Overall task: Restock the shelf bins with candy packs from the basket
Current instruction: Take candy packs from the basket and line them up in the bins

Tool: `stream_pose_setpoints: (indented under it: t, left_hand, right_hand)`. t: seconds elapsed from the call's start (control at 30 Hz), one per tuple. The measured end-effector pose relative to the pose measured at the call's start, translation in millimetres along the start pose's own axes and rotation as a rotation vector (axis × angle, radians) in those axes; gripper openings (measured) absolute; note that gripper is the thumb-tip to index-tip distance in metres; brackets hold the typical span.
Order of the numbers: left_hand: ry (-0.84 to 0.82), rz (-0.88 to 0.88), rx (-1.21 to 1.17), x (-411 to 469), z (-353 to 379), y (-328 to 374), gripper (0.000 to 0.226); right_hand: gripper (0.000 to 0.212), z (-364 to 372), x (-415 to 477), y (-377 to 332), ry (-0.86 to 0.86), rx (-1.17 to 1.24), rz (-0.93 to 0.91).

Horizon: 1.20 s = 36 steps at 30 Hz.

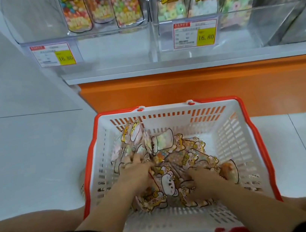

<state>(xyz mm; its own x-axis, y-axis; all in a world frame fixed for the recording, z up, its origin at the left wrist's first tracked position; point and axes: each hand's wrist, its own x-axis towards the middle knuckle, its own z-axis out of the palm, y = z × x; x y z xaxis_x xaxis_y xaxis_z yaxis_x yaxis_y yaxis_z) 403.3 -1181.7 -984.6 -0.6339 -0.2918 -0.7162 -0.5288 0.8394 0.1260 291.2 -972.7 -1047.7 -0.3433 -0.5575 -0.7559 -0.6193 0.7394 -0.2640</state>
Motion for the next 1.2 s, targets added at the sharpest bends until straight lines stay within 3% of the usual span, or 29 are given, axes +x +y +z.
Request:
stream_pose_setpoints:
  t: [0.13,0.23,0.33,0.47,0.57,0.77,0.9,1.03,1.2]
  left_hand:
    - [0.004,-0.006,-0.005,0,1,2,0.053]
    - [0.007,0.001,-0.011,-1,1,1,0.053]
    - [0.0,0.01,-0.03,-2,1,-1,0.052]
    - [-0.021,0.014,-0.018,-2,-4,3,0.051]
    - [0.0,0.019,-0.032,-1,-11,9,0.053]
    - [0.316,0.267,-0.348,-11,-63,33,0.072]
    - [0.338,0.376,-0.425,-38,-101,47,0.088]
    - [0.301,0.408,-0.506,-60,-119,51,0.073]
    - [0.257,0.442,-0.65,-75,-122,51,0.037]
  right_hand:
    - [0.047,1,-5,-17,0.082,-0.094,0.046]
    - [0.038,-1,-4,-18,0.158,-0.319,0.024]
    - [0.009,-10,-2,-7,0.117,-0.252,0.014]
    - [0.028,-43,-8,34,0.142,0.126,0.045]
    - [0.021,-85,-19,54,0.27,0.243,0.024]
    - [0.02,-163,-60,38,0.36,0.234,-0.129]
    - [0.012,-202,-99,13,0.31,0.243,-0.21]
    - [0.021,-232,-137,-12,0.386,0.179,-0.27]
    - [0.008,-241,-156,-25,0.467,0.338,-0.304]
